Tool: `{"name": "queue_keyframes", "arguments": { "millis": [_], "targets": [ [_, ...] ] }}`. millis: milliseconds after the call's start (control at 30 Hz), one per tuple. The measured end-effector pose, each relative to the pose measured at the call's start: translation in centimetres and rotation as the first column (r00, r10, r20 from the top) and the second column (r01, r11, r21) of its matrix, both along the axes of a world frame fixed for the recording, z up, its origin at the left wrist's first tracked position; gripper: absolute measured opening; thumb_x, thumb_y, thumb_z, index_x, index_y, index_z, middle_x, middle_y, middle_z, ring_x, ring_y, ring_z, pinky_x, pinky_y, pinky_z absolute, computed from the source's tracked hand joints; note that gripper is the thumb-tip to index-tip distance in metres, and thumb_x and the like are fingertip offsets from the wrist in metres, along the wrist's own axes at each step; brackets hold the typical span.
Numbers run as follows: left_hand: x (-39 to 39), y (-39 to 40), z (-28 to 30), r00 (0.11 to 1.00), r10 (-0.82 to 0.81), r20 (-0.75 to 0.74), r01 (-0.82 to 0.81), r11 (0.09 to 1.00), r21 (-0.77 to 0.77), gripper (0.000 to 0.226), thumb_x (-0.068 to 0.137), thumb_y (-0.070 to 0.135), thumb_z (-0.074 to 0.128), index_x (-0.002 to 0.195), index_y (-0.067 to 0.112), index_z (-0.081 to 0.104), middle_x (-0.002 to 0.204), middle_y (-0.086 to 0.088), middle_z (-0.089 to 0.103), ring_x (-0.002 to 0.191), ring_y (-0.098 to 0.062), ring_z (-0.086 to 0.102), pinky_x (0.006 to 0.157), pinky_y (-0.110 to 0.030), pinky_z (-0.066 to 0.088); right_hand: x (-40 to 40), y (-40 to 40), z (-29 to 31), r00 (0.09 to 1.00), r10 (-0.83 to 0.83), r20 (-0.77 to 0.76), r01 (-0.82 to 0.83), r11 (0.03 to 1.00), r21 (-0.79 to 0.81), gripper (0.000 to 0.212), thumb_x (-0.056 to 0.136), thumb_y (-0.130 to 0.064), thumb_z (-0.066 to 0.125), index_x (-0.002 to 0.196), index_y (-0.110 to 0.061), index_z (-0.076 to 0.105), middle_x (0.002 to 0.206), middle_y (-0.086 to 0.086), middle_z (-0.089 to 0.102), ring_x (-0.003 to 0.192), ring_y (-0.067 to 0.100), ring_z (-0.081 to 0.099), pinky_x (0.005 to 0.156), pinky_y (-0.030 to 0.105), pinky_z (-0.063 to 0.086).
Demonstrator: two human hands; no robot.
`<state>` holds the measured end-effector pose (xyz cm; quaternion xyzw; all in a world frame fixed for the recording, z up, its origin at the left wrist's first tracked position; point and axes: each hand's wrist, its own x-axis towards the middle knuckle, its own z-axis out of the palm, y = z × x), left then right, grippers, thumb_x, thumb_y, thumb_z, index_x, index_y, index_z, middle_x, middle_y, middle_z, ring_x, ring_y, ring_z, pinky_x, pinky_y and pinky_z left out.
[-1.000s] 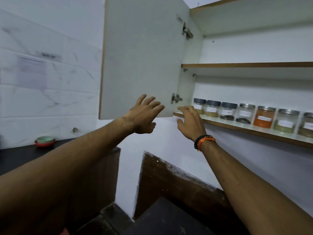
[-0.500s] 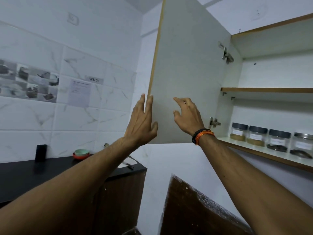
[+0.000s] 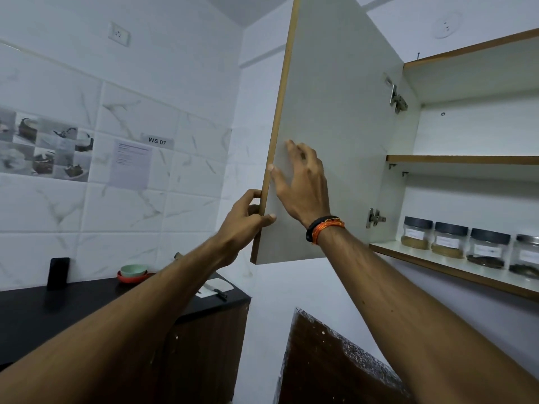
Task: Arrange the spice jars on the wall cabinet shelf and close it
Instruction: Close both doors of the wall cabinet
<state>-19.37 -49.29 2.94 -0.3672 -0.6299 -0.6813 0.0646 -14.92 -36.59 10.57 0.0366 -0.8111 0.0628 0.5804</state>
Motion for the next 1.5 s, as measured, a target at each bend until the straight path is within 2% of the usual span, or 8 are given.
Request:
{"name": "queue_keyframes", "arguments": {
  "millis": [167, 400, 533, 700, 900, 1100, 1367, 1500],
  "targets": [
    [2.3, 2.2, -1.2, 0.991, -0.069, -0.113, 0.071, 0.997, 0.008, 0.048, 0.09, 0.034, 0.067, 0.136, 0.036, 0.053, 0.119, 0.007, 0.071, 0.105, -0.016, 0.07, 0.082, -0.03, 0.061, 1.2, -0.9, 0.2, 0.991, -0.042, -0.125, 0.032, 0.997, -0.074, 0.092, 0.088, -0.064, 0.059, 0.158, -0.016, 0.025, 0.161, 0.013, 0.03, 0.146, 0.028, 0.033, 0.112, 0.047, 0.043],
    [6.6, 8.0, -3.6, 0.981, -0.159, -0.113, 0.164, 0.985, 0.044, 0.061, 0.092, 0.025, 0.066, 0.123, 0.06, 0.027, 0.115, 0.026, 0.053, 0.088, 0.014, 0.064, 0.063, -0.005, 0.05, 6.4, 1.6, 0.1, 0.976, -0.018, -0.215, -0.002, 0.996, -0.093, 0.089, 0.083, -0.03, 0.069, 0.159, -0.012, 0.024, 0.161, 0.013, 0.033, 0.139, 0.026, 0.046, 0.108, 0.042, 0.049],
    [10.0, 10.9, -4.0, 0.971, -0.198, -0.137, 0.204, 0.979, 0.026, 0.072, 0.077, 0.041, 0.061, 0.128, 0.066, 0.015, 0.146, 0.014, 0.044, 0.12, -0.004, 0.057, 0.095, -0.024, 0.055, 10.3, 4.0, 0.0, 0.971, 0.005, -0.241, -0.027, 0.996, -0.087, 0.087, 0.083, -0.025, 0.067, 0.158, -0.012, 0.026, 0.152, 0.011, 0.045, 0.107, 0.026, 0.067, 0.089, 0.037, 0.059],
    [14.4, 14.8, -4.2, 0.911, -0.245, -0.332, 0.255, 0.967, -0.013, 0.096, 0.08, 0.02, 0.06, 0.138, 0.073, 0.005, 0.14, 0.059, 0.012, 0.132, 0.029, 0.021, 0.099, 0.002, 0.03, 15.7, 7.5, -0.2, 0.968, 0.006, -0.249, -0.041, 0.99, -0.134, 0.083, 0.082, -0.019, 0.067, 0.157, -0.012, 0.031, 0.135, 0.005, 0.063, 0.083, 0.012, 0.067, 0.082, 0.027, 0.06],
    [20.2, 20.6, -3.9, 0.873, -0.228, -0.432, 0.226, 0.972, -0.057, 0.11, 0.072, 0.016, 0.058, 0.159, 0.03, -0.008, 0.168, 0.013, -0.003, 0.155, -0.012, 0.001, 0.122, -0.059, 0.02, 21.5, 13.1, -0.6, 0.972, -0.092, -0.217, 0.038, 0.969, -0.243, 0.077, 0.09, -0.009, 0.063, 0.158, -0.011, 0.027, 0.093, -0.004, 0.068, 0.066, 0.004, 0.062, 0.061, 0.012, 0.056],
    [24.6, 27.5, -3.8, 0.879, -0.113, -0.464, 0.062, 0.99, -0.125, 0.114, 0.079, 0.02, 0.065, 0.154, 0.032, -0.021, 0.167, -0.003, -0.019, 0.154, -0.028, -0.015, 0.121, -0.064, 0.007, 26.3, 18.9, -0.2, 0.966, -0.228, -0.124, 0.185, 0.94, -0.286, 0.073, 0.094, -0.015, 0.067, 0.156, -0.012, 0.029, 0.125, 0.0, 0.064, 0.093, 0.005, 0.061, 0.07, 0.004, 0.048],
    [24.2, 34.5, -5.3, 0.793, -0.041, -0.608, -0.055, 0.989, -0.139, 0.118, 0.076, 0.05, 0.066, 0.158, 0.028, -0.015, 0.166, -0.01, -0.019, 0.153, -0.035, -0.014, 0.122, -0.063, 0.003, 28.2, 24.4, -0.1, 0.939, -0.336, -0.067, 0.296, 0.894, -0.337, 0.076, 0.094, -0.017, 0.067, 0.157, -0.009, 0.025, 0.138, 0.007, 0.059, 0.123, 0.019, 0.059, 0.102, 0.036, 0.053],
    [22.9, 37.1, -5.1, 0.714, -0.069, -0.697, -0.048, 0.988, -0.147, 0.116, 0.078, 0.073, 0.058, 0.157, 0.03, -0.016, 0.164, -0.011, -0.026, 0.151, -0.035, -0.023, 0.119, -0.066, -0.004, 28.0, 26.9, -0.7, 0.864, -0.492, -0.109, 0.449, 0.85, -0.277, 0.082, 0.095, -0.015, 0.066, 0.16, -0.009, 0.016, 0.151, 0.014, 0.048, 0.132, 0.024, 0.053, 0.102, 0.014, 0.043]
  ]
}}
